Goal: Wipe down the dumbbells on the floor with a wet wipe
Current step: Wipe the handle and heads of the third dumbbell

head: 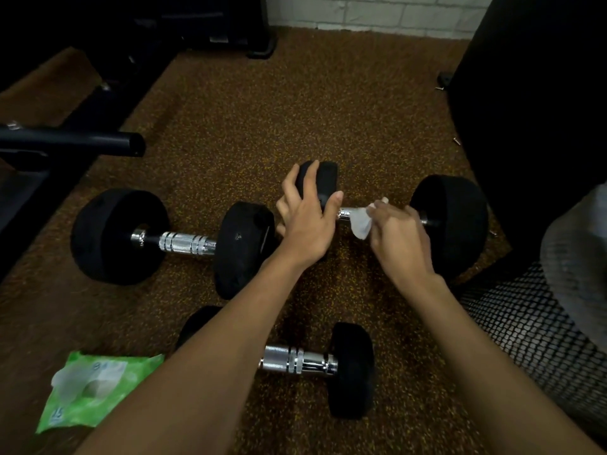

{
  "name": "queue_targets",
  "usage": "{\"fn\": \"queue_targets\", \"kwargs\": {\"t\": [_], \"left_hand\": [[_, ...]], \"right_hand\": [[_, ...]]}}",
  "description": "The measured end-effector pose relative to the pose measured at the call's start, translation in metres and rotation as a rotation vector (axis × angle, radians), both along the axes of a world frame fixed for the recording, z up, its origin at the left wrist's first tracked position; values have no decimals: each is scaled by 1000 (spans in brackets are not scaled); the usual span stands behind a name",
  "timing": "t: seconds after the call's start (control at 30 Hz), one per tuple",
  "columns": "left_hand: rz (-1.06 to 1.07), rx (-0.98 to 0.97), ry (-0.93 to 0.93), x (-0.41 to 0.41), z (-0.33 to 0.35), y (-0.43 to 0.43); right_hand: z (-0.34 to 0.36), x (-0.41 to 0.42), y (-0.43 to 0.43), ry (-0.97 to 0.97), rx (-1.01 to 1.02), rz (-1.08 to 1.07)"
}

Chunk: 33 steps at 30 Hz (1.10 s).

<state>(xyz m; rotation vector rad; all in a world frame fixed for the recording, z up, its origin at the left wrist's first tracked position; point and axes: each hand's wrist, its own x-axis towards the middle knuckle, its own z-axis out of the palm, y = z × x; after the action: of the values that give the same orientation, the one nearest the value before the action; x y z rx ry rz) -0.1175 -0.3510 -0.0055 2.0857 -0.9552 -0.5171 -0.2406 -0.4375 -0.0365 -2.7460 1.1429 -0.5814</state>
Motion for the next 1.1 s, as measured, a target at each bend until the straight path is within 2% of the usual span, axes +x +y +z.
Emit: {"fn": "queue_targets", "kwargs": {"t": [0.07,0.17,0.23,0.47,0.6,0.73,0.83,0.97,1.1], "left_hand": [[-4,-5,-6,-1,-1,2],[-4,-9,-11,-1,-2,2],[1,-9,-19,-1,-2,1],[12,-26,-30,-1,-4,1],[17,-44,-32,-1,-6,3],[23,-47,-38,-2,-7,3],[19,-50,-38,-2,-7,3],[14,-62,-32,-1,-7,3],[11,-66,-33,-2,-8,5]], "right_hand": [[3,2,-4,47,4,-56],[18,24,-19,43,258,-165],[21,39,-25,61,332,-196],[5,14,2,-43,128,-47],[3,0,-6,-130,133,-97],[12,12,-34,1,265,-192],[13,26,-30,69,313,-89],[3,13,-9,-69,308,48],[3,-6,-8,-156,307,76]]}}
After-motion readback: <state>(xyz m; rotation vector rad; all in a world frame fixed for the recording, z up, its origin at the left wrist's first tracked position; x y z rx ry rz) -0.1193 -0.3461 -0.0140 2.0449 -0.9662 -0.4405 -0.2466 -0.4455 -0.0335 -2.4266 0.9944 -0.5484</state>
